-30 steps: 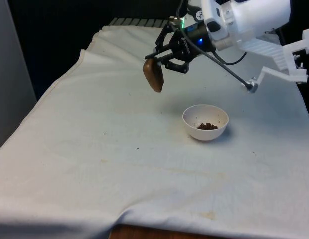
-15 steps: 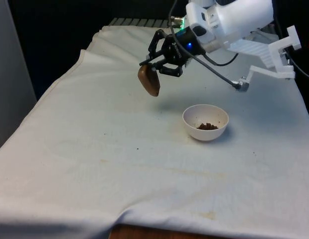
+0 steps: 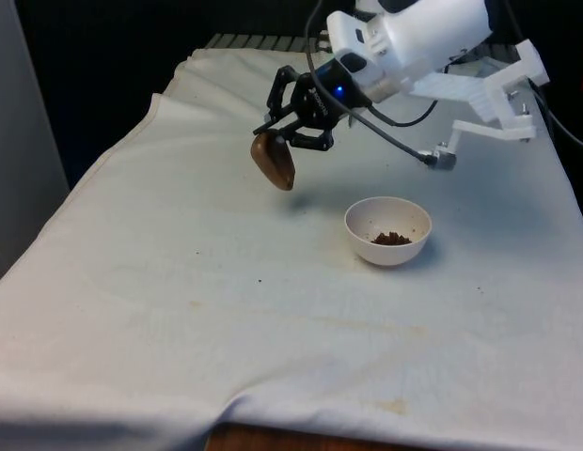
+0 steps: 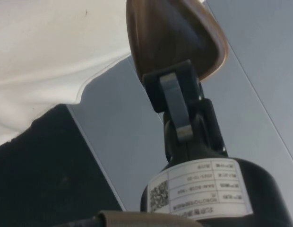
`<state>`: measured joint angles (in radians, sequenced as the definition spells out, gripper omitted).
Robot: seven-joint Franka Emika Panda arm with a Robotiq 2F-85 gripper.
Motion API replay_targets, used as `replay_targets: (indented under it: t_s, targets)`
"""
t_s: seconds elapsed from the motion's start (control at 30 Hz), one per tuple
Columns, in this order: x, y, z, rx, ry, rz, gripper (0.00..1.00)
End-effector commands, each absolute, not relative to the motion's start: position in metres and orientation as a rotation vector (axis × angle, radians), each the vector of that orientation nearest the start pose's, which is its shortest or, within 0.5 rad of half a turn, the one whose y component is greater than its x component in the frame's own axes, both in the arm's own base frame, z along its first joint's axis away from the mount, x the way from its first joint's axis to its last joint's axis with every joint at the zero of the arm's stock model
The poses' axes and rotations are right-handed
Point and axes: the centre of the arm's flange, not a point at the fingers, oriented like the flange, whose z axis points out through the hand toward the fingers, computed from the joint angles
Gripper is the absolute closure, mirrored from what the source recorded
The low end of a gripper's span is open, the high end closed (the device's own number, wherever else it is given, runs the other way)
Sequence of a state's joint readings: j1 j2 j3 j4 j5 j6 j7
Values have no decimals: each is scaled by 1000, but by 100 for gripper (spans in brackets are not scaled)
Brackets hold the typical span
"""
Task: Pour the coffee beans from the cup into the bowl.
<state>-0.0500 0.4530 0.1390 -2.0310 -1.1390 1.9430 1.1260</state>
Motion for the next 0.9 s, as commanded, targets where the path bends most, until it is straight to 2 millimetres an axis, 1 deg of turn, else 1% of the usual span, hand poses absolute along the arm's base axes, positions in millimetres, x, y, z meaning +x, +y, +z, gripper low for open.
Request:
replay_targets:
  t_s: [0.0,0.47,0.5,0.67,0.7,0.87]
  targets:
    - [565,-14,215,2191,-323,140,99]
    - [560,-29,213,2271,-367,163,99]
    - [561,-28,211,2250,-362,154,99]
    - [558,-34,212,2301,-385,172,99]
    - [560,-34,211,2281,-380,165,99]
    - [556,-39,211,2335,-402,184,99]
